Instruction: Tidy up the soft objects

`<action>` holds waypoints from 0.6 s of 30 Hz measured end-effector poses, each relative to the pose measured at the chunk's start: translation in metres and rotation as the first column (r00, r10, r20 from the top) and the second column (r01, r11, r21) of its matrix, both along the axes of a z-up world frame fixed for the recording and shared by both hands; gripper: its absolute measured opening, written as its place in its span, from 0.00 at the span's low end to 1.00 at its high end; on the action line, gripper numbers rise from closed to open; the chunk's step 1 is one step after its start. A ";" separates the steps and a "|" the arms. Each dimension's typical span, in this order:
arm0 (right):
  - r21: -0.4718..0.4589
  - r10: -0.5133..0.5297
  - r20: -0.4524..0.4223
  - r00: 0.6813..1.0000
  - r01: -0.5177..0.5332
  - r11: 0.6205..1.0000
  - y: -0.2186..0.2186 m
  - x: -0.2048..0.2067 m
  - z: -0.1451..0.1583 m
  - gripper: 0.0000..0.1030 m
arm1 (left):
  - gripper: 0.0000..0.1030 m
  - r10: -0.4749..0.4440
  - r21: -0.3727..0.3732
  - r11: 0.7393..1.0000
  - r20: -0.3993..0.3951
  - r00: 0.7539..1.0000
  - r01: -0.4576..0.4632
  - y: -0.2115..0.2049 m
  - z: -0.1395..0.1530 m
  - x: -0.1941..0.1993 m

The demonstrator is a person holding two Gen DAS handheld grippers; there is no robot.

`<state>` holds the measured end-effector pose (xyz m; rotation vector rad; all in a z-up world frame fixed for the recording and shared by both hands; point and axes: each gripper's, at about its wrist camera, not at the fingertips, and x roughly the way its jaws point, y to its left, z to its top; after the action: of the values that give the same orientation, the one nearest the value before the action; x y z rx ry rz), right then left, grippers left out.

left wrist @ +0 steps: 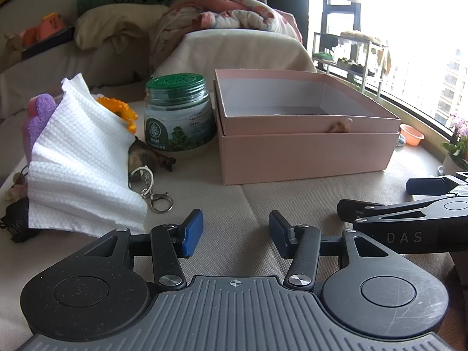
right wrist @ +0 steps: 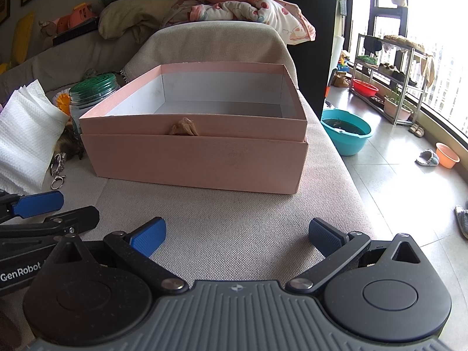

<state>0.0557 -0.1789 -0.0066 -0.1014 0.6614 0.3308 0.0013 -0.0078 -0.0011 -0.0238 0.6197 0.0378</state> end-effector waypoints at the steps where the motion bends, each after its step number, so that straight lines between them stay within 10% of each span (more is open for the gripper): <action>1: 0.000 0.000 0.000 1.000 0.000 1.000 0.001 0.000 0.000 1.00 | 0.54 0.000 0.001 1.000 0.000 1.000 0.000 0.000 0.000 0.000; 11: -0.045 0.017 -0.126 0.992 -0.023 0.999 -0.001 0.008 0.010 1.00 | 0.51 -0.045 -0.133 0.990 0.016 0.999 0.046 0.026 0.006 -0.009; 18: -0.053 0.031 -0.143 0.989 -0.039 0.998 0.004 0.004 0.011 1.00 | 0.51 -0.051 -0.245 0.962 0.264 0.963 0.118 0.097 0.049 -0.067</action>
<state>0.0601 -0.1749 0.0048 -0.1440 0.8114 0.3553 -0.0654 0.0888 0.0482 -0.2520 0.3632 -0.1290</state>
